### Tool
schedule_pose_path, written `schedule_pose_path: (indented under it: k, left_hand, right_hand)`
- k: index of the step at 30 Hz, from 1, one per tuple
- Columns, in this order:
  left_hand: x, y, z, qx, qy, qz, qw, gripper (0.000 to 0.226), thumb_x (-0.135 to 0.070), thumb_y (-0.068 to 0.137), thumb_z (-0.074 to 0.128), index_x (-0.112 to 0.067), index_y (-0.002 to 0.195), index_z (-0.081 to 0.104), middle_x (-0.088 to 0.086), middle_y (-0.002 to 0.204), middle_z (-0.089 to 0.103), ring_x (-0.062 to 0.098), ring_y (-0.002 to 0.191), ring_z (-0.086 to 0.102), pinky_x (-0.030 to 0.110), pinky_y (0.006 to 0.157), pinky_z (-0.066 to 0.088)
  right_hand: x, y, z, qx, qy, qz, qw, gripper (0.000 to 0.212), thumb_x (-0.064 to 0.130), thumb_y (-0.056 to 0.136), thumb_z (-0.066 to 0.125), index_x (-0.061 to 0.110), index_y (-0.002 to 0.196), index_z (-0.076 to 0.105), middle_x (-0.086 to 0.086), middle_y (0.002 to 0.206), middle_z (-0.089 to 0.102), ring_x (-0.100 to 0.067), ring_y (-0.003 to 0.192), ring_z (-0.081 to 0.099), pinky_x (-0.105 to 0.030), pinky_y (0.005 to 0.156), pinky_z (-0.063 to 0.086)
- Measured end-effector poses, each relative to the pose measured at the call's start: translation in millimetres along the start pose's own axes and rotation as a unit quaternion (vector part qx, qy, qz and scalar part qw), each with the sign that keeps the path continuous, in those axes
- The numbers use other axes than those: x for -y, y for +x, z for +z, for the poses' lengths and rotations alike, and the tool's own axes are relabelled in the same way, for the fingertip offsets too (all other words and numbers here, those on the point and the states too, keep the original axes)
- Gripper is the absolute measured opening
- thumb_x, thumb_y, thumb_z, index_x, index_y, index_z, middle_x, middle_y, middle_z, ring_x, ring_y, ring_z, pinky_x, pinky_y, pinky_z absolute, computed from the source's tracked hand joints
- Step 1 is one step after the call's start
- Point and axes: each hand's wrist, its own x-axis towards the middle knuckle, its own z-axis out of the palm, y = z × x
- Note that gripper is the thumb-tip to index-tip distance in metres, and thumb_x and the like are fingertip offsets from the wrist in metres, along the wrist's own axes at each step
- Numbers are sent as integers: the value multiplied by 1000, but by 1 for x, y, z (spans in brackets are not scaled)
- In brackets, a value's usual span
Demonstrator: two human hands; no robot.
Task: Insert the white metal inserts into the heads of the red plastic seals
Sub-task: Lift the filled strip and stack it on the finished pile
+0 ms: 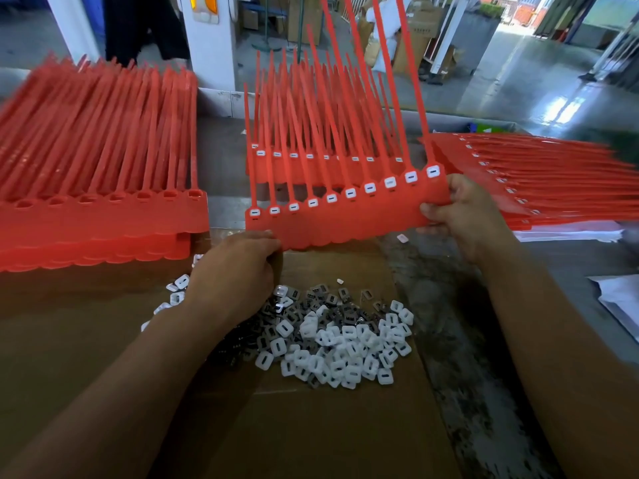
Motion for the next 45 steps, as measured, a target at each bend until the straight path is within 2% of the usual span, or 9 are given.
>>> schedule_pose_path:
  k: [11, 15, 20, 25, 30, 33, 36, 40, 45]
  left_hand:
    - [1, 0, 2, 12, 6, -7, 1000, 36, -18, 95, 35, -13, 122, 57, 2, 139, 45, 20, 122, 45, 30, 96, 37]
    - [2, 0, 3, 5, 6, -2, 1000, 33, -18, 94, 36, -10, 115, 61, 3, 127, 54, 21, 113, 50, 31, 90, 40]
    - [3, 1, 3, 6, 8, 1, 1000, 32, -14, 92, 40, -12, 117, 60, 1, 130, 52, 19, 116, 48, 30, 93, 38]
    - [3, 1, 4, 6, 12, -1, 1000, 34, -12, 92, 39, -11, 119, 59, 2, 131, 52, 18, 118, 46, 28, 93, 36]
    - [2, 2, 4, 2, 9, -2, 1000, 34, -13, 92, 38, -11, 118, 59, 3, 129, 53, 19, 116, 47, 27, 93, 36]
    - [2, 1, 4, 0, 6, 0, 1000, 33, -14, 92, 39, -11, 118, 60, 3, 129, 54, 19, 115, 48, 27, 92, 36]
    - [3, 2, 4, 1, 7, 2, 1000, 35, -12, 91, 40, -13, 120, 59, 2, 130, 53, 18, 117, 46, 26, 94, 34]
    - [5, 2, 6, -5, 5, 4, 1000, 35, -9, 90, 40, -13, 119, 59, 1, 130, 53, 17, 119, 44, 26, 96, 33]
    - [6, 2, 7, -7, 3, 10, 1000, 35, -9, 90, 40, -12, 120, 58, 1, 131, 52, 16, 120, 43, 27, 98, 33]
  right_hand:
    - [6, 24, 23, -83, 111, 19, 990, 23, -9, 90, 47, 14, 87, 51, 0, 92, 58, -16, 84, 59, -22, 53, 56]
    - [7, 38, 28, -111, 118, 70, 984, 27, -9, 90, 47, 1, 115, 51, -6, 106, 56, -20, 92, 58, -27, 56, 56]
    - [-1, 48, 33, -125, 103, 121, 979, 36, -12, 89, 45, -2, 124, 46, -10, 118, 52, -26, 105, 54, -33, 57, 52]
    - [-8, 54, 34, -126, 107, 146, 975, 37, -15, 88, 45, -3, 123, 46, -13, 121, 53, -21, 92, 53, -39, 70, 51]
    - [-6, 61, 36, -138, 125, 155, 970, 40, -18, 85, 46, -5, 123, 46, -9, 100, 57, -16, 79, 56, -26, 56, 54]
    - [-5, 65, 38, -172, 146, 141, 964, 41, -14, 84, 54, -5, 123, 47, -15, 114, 57, -19, 87, 57, -27, 62, 54]
    - [-8, 66, 37, -199, 168, 115, 959, 43, -7, 83, 62, -5, 123, 47, -17, 117, 58, -19, 85, 59, -20, 53, 55]
    - [-18, 66, 33, -208, 74, 97, 970, 45, 9, 84, 67, 7, 126, 52, 0, 88, 60, -7, 56, 50, -12, 41, 45]
    - [-27, 71, 34, -224, -18, 83, 971, 47, 24, 91, 59, 13, 135, 47, 0, 91, 58, -6, 51, 46, -14, 43, 44]
